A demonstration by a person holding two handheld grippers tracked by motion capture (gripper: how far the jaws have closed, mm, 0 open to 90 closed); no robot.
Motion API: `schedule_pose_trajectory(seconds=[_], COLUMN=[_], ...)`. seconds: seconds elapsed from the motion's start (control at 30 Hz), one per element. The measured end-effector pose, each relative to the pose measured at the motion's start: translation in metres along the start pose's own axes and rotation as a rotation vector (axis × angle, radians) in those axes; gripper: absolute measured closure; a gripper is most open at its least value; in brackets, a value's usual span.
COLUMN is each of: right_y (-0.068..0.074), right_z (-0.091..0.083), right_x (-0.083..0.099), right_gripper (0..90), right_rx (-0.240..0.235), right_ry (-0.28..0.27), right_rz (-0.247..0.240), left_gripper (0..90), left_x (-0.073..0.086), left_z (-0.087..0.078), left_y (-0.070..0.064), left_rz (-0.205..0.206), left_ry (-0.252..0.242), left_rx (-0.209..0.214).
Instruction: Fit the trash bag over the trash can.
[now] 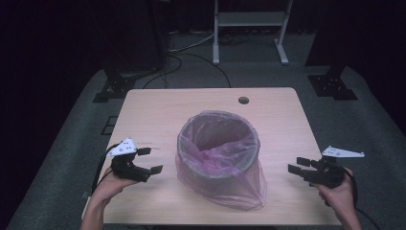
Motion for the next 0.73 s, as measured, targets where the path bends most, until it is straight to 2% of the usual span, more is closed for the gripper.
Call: schedule_pose_trajectory(seconds=[0.47,0.73], right_y=[0.011,0.019], right_z=[-0.003,-0.006], right_x=[0.019,0.030], right_gripper=[32.8,32.8], right_rx=[0.005,0.014], right_ry=[0.017,-0.006], right_rz=[-0.006,-0.001], left_gripper=[9.7,9.7], left_x=[0.009,0.014], left_z=[-0.004,-0.005], left_y=[-0.004,-0.009], left_rz=[0.001,0.009], left_ry=[-0.004,-0.021], left_rx=[-0.004,-0.001])
Point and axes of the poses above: each handheld gripper's, and its own axes: z roughly forward along the jaws, x roughly out of its underside, y roughly to its left, the point moved 1 cm from there along z, roughly forward along the jaws, and after that the axes turned 9 degrees about -z, right-handed, at the moved point
